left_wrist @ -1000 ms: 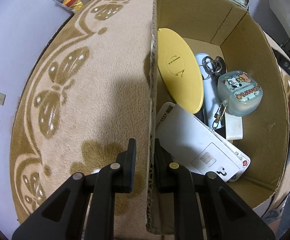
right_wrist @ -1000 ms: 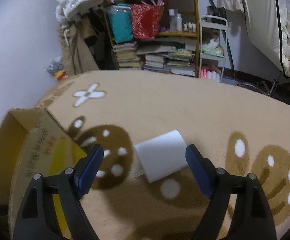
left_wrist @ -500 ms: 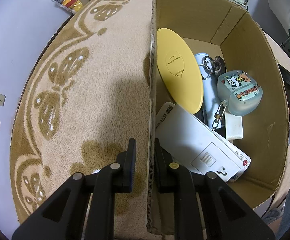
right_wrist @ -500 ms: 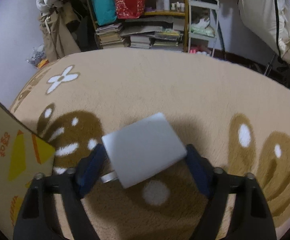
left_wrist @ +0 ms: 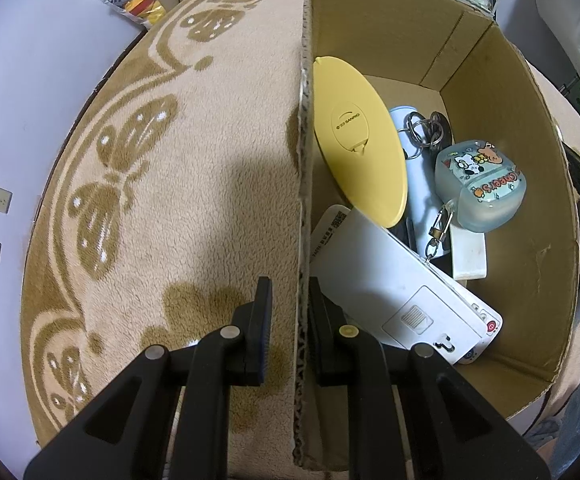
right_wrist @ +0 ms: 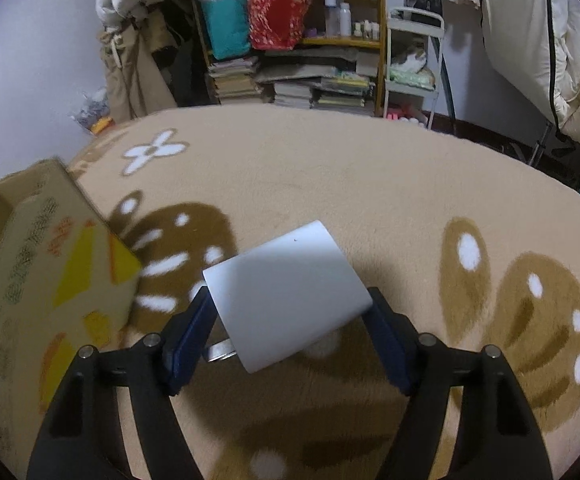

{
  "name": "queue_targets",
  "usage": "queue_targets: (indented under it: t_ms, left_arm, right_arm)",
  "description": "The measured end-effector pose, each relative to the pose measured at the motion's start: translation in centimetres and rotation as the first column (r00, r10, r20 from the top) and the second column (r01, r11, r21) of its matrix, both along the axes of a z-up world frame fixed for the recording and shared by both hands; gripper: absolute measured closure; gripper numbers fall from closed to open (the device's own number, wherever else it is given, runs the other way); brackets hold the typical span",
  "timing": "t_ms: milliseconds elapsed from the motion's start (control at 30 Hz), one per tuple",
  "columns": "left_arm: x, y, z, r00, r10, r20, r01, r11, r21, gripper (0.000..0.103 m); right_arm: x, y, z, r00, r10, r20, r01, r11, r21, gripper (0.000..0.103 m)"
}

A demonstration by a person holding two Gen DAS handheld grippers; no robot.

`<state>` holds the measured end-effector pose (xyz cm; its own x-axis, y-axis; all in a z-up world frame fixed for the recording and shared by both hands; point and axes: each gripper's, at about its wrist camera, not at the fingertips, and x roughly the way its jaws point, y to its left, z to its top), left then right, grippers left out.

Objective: Organize rigid objects
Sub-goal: 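Carry the white charger into the box with the right tool and release it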

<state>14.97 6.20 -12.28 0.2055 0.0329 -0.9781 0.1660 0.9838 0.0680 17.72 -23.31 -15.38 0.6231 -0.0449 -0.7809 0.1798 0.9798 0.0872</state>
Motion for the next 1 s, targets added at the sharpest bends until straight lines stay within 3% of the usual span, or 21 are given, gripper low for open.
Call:
queue_targets:
  t_ms: [100, 367, 633, 1000]
  left_arm:
    - [0.0, 0.0, 0.0, 1.000, 0.001, 0.000, -0.001, 1.000, -0.001, 0.087]
    - [0.1, 0.0, 0.0, 1.000, -0.001, 0.001, 0.001, 1.000, 0.002, 0.087]
    - [0.0, 0.0, 0.0, 1.000, -0.002, 0.002, 0.002, 1.000, 0.003, 0.087]
    - [0.0, 0.0, -0.1, 1.000, -0.001, 0.001, 0.001, 1.000, 0.002, 0.087]
  right_arm:
    - [-1.3, 0.0, 1.0, 1.000, -0.012, 0.021, 0.011, 0.998, 0.065, 0.024]
    - [-3.4, 1.1, 5.3, 0.991, 0.003, 0.135, -0.021, 0.991, 0.129, 0.024]
    - [-4.2, 5.0, 9.2, 0.966, 0.112, 0.235, -0.141, 0.984, 0.111, 0.024]
    - [-5.2, 9.5, 10.2, 0.937, 0.242, 0.250, -0.269, 0.960, 0.079, 0.024]
